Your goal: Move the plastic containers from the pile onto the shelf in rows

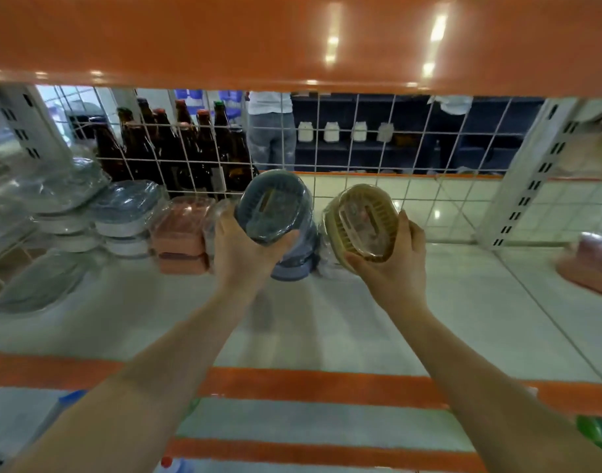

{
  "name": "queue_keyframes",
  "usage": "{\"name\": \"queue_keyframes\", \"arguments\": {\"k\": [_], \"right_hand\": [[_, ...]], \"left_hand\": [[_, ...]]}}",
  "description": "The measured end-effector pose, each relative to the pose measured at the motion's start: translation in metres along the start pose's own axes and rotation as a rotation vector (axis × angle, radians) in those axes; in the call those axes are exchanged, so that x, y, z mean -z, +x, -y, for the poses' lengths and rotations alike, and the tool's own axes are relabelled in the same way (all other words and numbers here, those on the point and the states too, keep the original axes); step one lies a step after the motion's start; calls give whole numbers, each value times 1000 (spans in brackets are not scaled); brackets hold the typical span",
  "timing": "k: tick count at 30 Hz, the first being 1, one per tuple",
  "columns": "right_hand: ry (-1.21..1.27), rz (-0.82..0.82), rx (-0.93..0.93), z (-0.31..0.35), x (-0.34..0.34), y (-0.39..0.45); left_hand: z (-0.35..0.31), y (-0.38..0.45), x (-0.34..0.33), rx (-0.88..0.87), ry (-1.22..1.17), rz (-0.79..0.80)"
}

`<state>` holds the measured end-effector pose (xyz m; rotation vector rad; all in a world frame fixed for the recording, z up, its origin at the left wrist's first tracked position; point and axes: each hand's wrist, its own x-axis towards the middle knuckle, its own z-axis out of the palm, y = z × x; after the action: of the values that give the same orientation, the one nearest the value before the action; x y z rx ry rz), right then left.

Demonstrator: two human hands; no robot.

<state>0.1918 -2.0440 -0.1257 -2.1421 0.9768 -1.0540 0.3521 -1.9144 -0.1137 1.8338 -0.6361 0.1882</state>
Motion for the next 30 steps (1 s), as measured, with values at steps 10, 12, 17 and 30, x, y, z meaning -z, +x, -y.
{"name": "queue_keyframes", "arguments": {"k": [10, 12, 17, 30], "right_hand": [[18, 55, -18, 8, -19, -19], [20, 61, -18, 10, -22, -27], [12, 54, -37, 7, -26, -52], [-2, 63, -74, -6, -6, -70]], "left_hand": [[47, -41, 30, 165, -95, 96], [52, -51, 38, 175, -80, 120], [66, -67, 46, 176, 41, 261], [54, -92, 27, 211, 200, 495]]}}
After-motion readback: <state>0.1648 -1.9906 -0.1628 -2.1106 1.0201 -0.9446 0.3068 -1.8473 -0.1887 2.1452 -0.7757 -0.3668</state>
